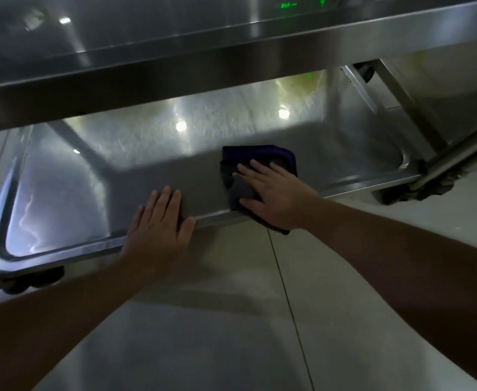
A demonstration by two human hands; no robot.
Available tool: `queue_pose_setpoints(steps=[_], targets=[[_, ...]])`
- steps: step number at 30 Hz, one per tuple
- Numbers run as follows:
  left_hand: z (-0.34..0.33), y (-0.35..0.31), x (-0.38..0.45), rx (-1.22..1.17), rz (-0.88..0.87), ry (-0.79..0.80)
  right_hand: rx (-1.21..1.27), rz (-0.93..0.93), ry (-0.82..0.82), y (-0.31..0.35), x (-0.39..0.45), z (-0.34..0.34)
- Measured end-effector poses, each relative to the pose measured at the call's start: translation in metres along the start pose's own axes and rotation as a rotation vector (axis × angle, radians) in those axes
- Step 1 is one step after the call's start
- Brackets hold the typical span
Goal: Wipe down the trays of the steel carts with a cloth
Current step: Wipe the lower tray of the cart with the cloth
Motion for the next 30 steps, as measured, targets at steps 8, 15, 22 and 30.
queue_pose_setpoints(steps=[8, 15, 22, 30], targets=[[0.025, 0.025, -0.008, -0.133, -0.016, -0.033, 0.094, -0.721, -0.107, -0.109, -0.039, 0.012], [0.046, 0.161, -0.059, -0.12, 0.298, -0.193, 0.029, -0.266, -0.03, 0.035, 0.031, -0.016], [0.052, 0.217, -0.078, -0.314, 0.471, -0.195, 0.065, 0.103, 0.006, 0.217, 0.131, -0.044], [0.075, 0.233, -0.074, -0.488, 0.537, -0.309, -0.048, 0.449, 0.038, 0.344, 0.168, -0.058]])
Point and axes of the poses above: each hand's wrist, its own x-axis towards the middle knuckle, its own z-axis out of the back of the hand, y = z × x, the point moved 9 cm from there along x, towards the middle knuckle, and after that the axes turned 5 degrees about z, right-handed, at the moved point
